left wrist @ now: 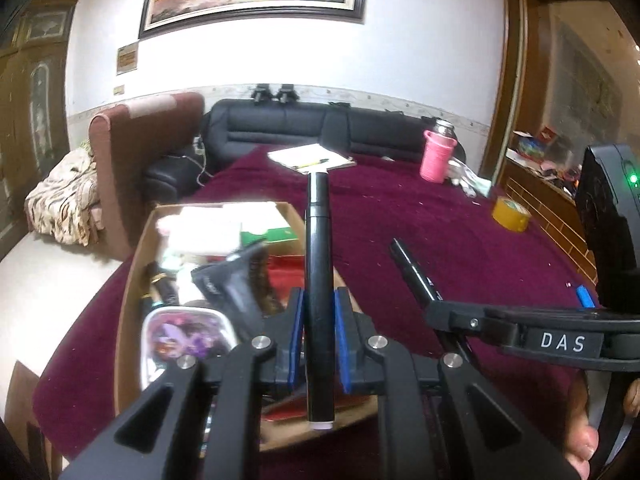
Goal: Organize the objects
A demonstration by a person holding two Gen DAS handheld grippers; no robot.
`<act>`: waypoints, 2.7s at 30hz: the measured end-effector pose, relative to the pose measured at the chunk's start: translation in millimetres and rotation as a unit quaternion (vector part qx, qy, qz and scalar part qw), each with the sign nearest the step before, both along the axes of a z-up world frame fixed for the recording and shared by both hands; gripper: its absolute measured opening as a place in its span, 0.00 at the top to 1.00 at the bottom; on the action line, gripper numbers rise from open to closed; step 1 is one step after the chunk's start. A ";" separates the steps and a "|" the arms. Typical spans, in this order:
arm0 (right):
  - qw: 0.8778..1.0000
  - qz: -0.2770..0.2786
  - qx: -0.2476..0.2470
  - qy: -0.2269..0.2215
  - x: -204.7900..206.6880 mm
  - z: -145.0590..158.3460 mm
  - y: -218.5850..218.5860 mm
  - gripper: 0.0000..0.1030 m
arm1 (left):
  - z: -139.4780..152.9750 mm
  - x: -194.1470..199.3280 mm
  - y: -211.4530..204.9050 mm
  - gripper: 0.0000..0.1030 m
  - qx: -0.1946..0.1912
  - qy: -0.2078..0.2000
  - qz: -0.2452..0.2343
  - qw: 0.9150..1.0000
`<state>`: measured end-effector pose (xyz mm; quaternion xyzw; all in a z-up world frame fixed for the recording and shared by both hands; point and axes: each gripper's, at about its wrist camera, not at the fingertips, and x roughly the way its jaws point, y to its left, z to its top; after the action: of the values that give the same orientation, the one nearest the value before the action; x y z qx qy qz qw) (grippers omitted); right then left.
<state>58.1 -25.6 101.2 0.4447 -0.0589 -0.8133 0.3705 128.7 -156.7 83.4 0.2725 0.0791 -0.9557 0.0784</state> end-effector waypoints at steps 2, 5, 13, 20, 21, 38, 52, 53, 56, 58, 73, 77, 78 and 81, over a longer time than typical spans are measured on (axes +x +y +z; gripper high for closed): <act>1.000 0.007 -0.001 -0.007 -0.9 -0.6 -8.5 0.83 | 0.3 3.3 -12.4 0.86 0.010 0.001 0.012 1.000; 1.000 0.016 -0.002 -0.017 -4.2 -2.7 -21.1 0.83 | -1.5 4.4 -35.2 0.86 0.028 -0.007 0.030 0.999; 0.999 0.039 0.005 -0.033 -14.3 -11.2 -54.5 0.83 | -18.1 7.0 -83.7 0.86 0.068 -0.032 0.073 0.994; 0.998 0.046 0.019 -0.029 -26.1 -20.4 -78.4 0.83 | -26.1 -2.1 -89.3 0.86 0.062 -0.049 0.079 0.994; 0.998 0.046 0.021 -0.029 -27.3 -21.7 -80.6 0.83 | -26.1 -3.4 -88.9 0.86 0.057 -0.050 0.079 0.994; 0.997 0.052 0.037 -0.036 -37.9 -39.4 -104.9 0.83 | -28.6 -16.7 -77.9 0.86 0.031 -0.054 0.073 0.995; 0.997 0.051 0.042 -0.025 -37.9 -39.5 -112.0 0.83 | -28.8 -20.7 -77.2 0.86 0.023 -0.050 0.077 0.995; 0.997 0.052 0.042 -0.025 -37.6 -39.3 -112.0 0.83 | -28.9 -20.5 -77.8 0.86 0.024 -0.050 0.078 0.995; 0.997 0.053 0.043 -0.026 -36.4 -39.5 -112.4 0.82 | -29.1 -20.2 -77.9 0.86 0.025 -0.050 0.078 0.995; 0.997 0.053 0.045 -0.026 -35.9 -39.5 -112.8 0.82 | -28.9 -20.1 -77.7 0.86 0.025 -0.050 0.077 0.995; 0.998 0.040 0.048 0.013 -26.4 -14.6 -99.3 0.58 | -16.5 -10.2 -79.9 0.32 0.039 -0.027 0.096 0.994; 0.998 0.032 0.037 0.048 -16.3 7.9 -84.2 0.41 | 0.4 0.6 -75.4 0.18 0.026 0.001 0.104 0.994; 0.997 0.025 0.034 0.063 -12.1 14.3 -80.2 0.35 | 4.3 3.5 -74.7 0.16 0.025 0.009 0.105 0.994; 0.991 -0.015 0.034 0.128 3.7 32.5 -61.1 0.07 | 15.4 16.5 -70.6 0.04 0.003 0.048 0.118 0.992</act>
<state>61.8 -86.7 133.7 0.3482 0.0099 -0.8704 0.3480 145.2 -227.3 98.9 0.2149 0.1178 -0.9515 0.1859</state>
